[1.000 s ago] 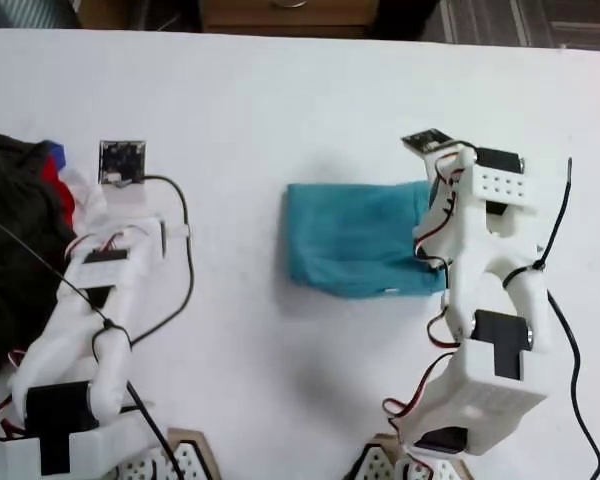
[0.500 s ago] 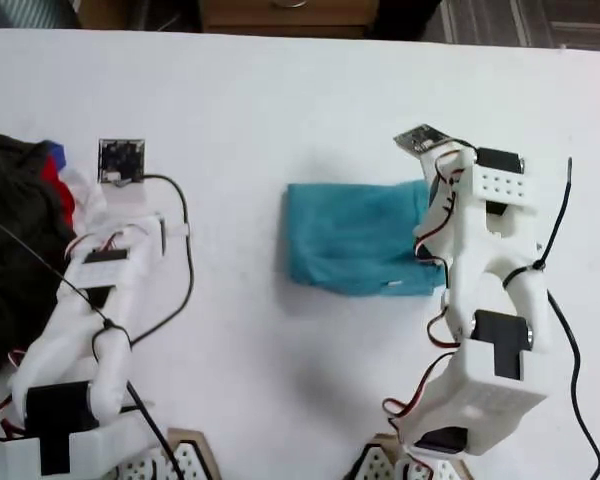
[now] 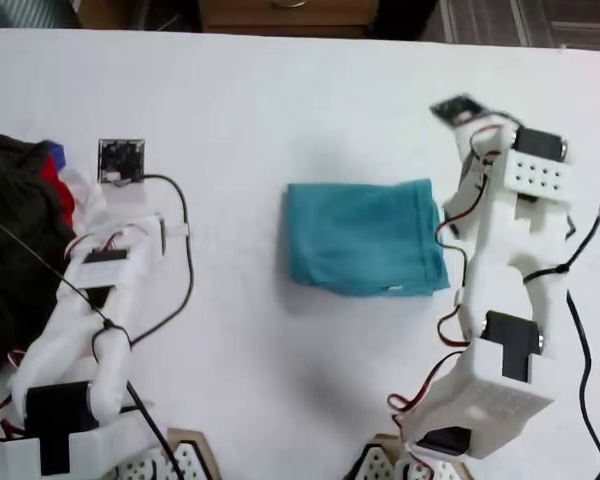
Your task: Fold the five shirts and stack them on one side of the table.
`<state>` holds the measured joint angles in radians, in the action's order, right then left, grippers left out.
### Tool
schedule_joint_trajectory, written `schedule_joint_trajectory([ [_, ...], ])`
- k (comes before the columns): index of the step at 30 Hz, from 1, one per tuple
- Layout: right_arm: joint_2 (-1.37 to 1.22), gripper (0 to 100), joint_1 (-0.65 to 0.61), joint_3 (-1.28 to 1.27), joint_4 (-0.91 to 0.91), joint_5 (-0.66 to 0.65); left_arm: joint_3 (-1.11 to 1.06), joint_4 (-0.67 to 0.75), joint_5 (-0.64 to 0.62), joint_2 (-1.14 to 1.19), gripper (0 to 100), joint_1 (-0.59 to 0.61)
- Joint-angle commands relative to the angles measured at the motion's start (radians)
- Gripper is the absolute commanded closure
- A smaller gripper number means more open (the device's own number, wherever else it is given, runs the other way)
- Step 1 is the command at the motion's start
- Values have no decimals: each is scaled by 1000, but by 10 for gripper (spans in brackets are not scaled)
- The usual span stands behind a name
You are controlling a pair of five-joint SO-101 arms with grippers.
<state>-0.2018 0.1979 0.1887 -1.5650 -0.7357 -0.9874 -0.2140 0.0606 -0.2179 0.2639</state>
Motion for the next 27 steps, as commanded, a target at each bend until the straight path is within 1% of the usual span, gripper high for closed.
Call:
schedule_joint_trajectory([
  [1, 18, 852, -47, 83, 41, 152, 5, 18, -3, -38, 974, -11],
  [2, 5, 883, -74, 86, 68, 215, 5, 18, -3, -38, 974, -11],
  [4, -30, 983, -137, 91, 127, 304, 5, 18, -3, -38, 974, -11],
  [5, -50, 981, -171, 91, 159, 322, 5, 18, -3, -38, 974, -11],
  [7, -93, 947, -245, 91, 211, 325, 5, 18, -3, -38, 974, -11],
  [9, -137, 950, -309, 91, 248, 325, 5, 18, -3, -38, 974, -11],
  [11, -185, 951, -344, 91, 266, 325, 5, 18, -3, -38, 974, -11],
  [14, -254, 951, -331, 91, 297, 325, 5, 18, -3, -38, 974, -11],
  [19, -352, 952, -209, 92, 325, 325, 5, 18, -3, -38, 974, -11],
  [22, -369, 954, -154, 135, 308, 325, 5, 18, -3, -38, 974, -11],
  [24, -361, 958, -151, 187, 275, 325, 5, 18, -3, -38, 974, -11],
  [27, -348, 957, -194, 295, 211, 325, 5, 18, -3, -38, 974, -21],
])
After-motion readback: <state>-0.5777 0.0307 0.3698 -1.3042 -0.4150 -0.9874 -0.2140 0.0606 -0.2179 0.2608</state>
